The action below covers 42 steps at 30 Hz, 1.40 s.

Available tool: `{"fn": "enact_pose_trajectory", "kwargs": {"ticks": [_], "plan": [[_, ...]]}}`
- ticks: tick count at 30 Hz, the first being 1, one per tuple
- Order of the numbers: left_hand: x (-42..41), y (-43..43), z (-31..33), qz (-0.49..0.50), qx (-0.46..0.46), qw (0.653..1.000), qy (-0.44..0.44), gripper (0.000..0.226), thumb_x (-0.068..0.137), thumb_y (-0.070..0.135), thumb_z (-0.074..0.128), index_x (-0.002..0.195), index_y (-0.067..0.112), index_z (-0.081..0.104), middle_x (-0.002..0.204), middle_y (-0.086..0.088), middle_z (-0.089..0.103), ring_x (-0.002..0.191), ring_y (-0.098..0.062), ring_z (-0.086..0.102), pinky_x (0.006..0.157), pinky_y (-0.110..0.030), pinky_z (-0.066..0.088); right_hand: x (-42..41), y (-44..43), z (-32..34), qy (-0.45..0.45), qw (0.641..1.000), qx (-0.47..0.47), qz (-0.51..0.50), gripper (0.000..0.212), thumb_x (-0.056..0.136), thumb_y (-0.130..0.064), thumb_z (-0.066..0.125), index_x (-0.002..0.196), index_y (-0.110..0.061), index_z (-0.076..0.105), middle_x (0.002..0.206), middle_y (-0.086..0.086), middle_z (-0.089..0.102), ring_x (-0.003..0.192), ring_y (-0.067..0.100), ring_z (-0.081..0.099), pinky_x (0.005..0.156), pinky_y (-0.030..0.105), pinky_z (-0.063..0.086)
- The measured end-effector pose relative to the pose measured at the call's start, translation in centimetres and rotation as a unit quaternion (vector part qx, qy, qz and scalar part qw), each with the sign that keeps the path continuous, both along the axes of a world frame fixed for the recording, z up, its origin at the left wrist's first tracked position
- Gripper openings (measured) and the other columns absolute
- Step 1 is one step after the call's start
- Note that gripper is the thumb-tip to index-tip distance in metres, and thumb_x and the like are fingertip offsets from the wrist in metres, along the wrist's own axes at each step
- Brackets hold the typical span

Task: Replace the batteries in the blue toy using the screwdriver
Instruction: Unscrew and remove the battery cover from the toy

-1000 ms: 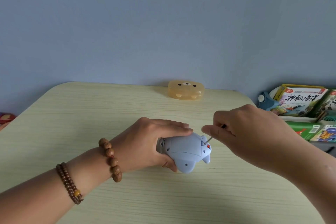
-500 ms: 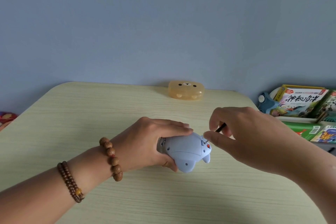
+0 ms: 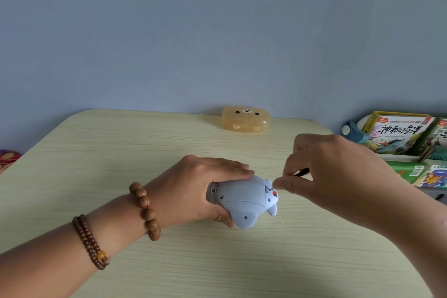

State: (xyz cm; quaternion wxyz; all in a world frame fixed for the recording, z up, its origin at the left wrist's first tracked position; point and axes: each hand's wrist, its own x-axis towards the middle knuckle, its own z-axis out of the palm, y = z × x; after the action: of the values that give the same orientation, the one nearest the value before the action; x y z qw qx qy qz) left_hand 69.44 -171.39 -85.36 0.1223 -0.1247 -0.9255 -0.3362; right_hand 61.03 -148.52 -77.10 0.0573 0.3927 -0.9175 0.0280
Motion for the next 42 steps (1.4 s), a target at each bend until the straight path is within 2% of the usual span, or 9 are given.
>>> {"fn": "enact_pose_trajectory", "kwargs": {"ticks": [4, 10, 15, 26, 31, 34, 37, 40, 42], "plan": [[0.1, -0.1, -0.1, 0.005, 0.003, 1.000, -0.002, 0.083, 0.055, 0.033, 0.098, 0.131, 0.035, 0.064, 0.137, 0.023, 0.060, 0.126, 0.011, 0.053, 0.106, -0.018, 0.045, 0.0, 0.4, -0.2, -0.016, 1.000, 0.004, -0.001, 0.027, 0.085, -0.064, 0.056, 0.086, -0.040, 0.068, 0.081, -0.017, 0.054, 0.071, 0.000, 0.052, 0.056, 0.023, 0.037], [0.1, -0.2, 0.0, 0.000, -0.005, 1.000, -0.008, 0.082, 0.055, 0.031, 0.090, 0.132, 0.036, 0.063, 0.138, 0.025, 0.058, 0.127, 0.015, 0.050, 0.106, -0.009, 0.039, -1.1, 1.7, -4.7, -0.039, 0.960, -0.226, -0.160, 0.023, 0.078, -0.049, 0.072, 0.062, -0.031, 0.069, 0.063, -0.012, 0.065, 0.063, 0.006, 0.060, 0.059, 0.033, 0.052], [0.0, -0.2, -0.1, -0.006, -0.012, 1.000, -0.012, 0.079, 0.056, 0.030, 0.089, 0.131, 0.034, 0.064, 0.138, 0.023, 0.058, 0.127, 0.013, 0.051, 0.105, -0.009, 0.038, -1.2, 1.8, -9.5, -0.059, 0.938, -0.204, -0.274, 0.024, 0.083, -0.049, 0.065, 0.067, -0.032, 0.067, 0.067, -0.012, 0.067, 0.068, 0.017, 0.063, 0.060, 0.031, 0.052], [0.0, -0.3, -0.4, 0.000, -0.012, 1.000, -0.003, 0.081, 0.055, 0.031, 0.092, 0.131, 0.034, 0.064, 0.138, 0.022, 0.059, 0.127, 0.011, 0.052, 0.106, -0.012, 0.041, -0.2, 1.3, -10.1, -0.025, 0.939, -0.185, -0.288, 0.026, 0.089, -0.049, 0.056, 0.078, -0.026, 0.059, 0.072, -0.009, 0.064, 0.072, 0.026, 0.062, 0.064, 0.033, 0.053], [0.2, -0.1, -0.3, -0.006, -0.010, 1.000, -0.006, 0.078, 0.056, 0.042, 0.084, 0.132, 0.034, 0.064, 0.139, 0.024, 0.058, 0.127, 0.012, 0.051, 0.105, -0.012, 0.041, -0.7, 1.8, -10.1, -0.005, 0.951, -0.190, -0.243, 0.023, 0.088, -0.049, 0.061, 0.081, -0.027, 0.060, 0.071, -0.008, 0.061, 0.068, 0.021, 0.061, 0.060, 0.034, 0.052], [0.3, -0.1, -0.3, -0.005, -0.009, 1.000, -0.010, 0.080, 0.057, 0.033, 0.087, 0.132, 0.036, 0.063, 0.139, 0.027, 0.056, 0.128, 0.013, 0.050, 0.105, -0.010, 0.040, -1.1, 2.9, -8.4, -0.007, 0.949, -0.285, -0.139, 0.021, 0.082, -0.050, 0.070, 0.091, -0.032, 0.067, 0.072, -0.010, 0.058, 0.063, 0.010, 0.056, 0.056, 0.034, 0.051], [0.3, -0.3, -0.4, -0.001, -0.016, 1.000, -0.006, 0.083, 0.057, 0.026, 0.094, 0.133, 0.037, 0.062, 0.139, 0.029, 0.055, 0.128, 0.013, 0.049, 0.106, -0.011, 0.040, -0.4, 3.0, -6.0, -0.141, 0.925, -0.352, -0.022, 0.047, 0.072, -0.064, 0.073, 0.111, -0.039, 0.064, 0.096, -0.015, 0.066, 0.089, 0.007, 0.063, 0.068, 0.018, 0.050], [0.1, -0.4, -0.4, -0.005, -0.023, 1.000, 0.000, 0.083, 0.058, 0.028, 0.095, 0.133, 0.036, 0.062, 0.140, 0.026, 0.056, 0.128, 0.011, 0.051, 0.106, -0.017, 0.045, 0.3, 1.5, -6.1, -0.212, 0.941, -0.258, 0.055, 0.079, 0.061, -0.073, 0.077, 0.129, -0.041, 0.055, 0.120, -0.025, 0.059, 0.110, -0.001, 0.060, 0.080, 0.015, 0.051], [0.0, -0.3, -0.2, -0.010, -0.023, 1.000, -0.004, 0.081, 0.058, 0.026, 0.091, 0.133, 0.037, 0.062, 0.141, 0.026, 0.055, 0.129, 0.011, 0.051, 0.106, -0.020, 0.045, 0.4, 0.6, -7.0, -0.210, 0.949, -0.224, 0.070, 0.082, 0.058, -0.072, 0.079, 0.131, -0.044, 0.053, 0.121, -0.028, 0.057, 0.110, -0.002, 0.058, 0.083, 0.018, 0.053]]}}
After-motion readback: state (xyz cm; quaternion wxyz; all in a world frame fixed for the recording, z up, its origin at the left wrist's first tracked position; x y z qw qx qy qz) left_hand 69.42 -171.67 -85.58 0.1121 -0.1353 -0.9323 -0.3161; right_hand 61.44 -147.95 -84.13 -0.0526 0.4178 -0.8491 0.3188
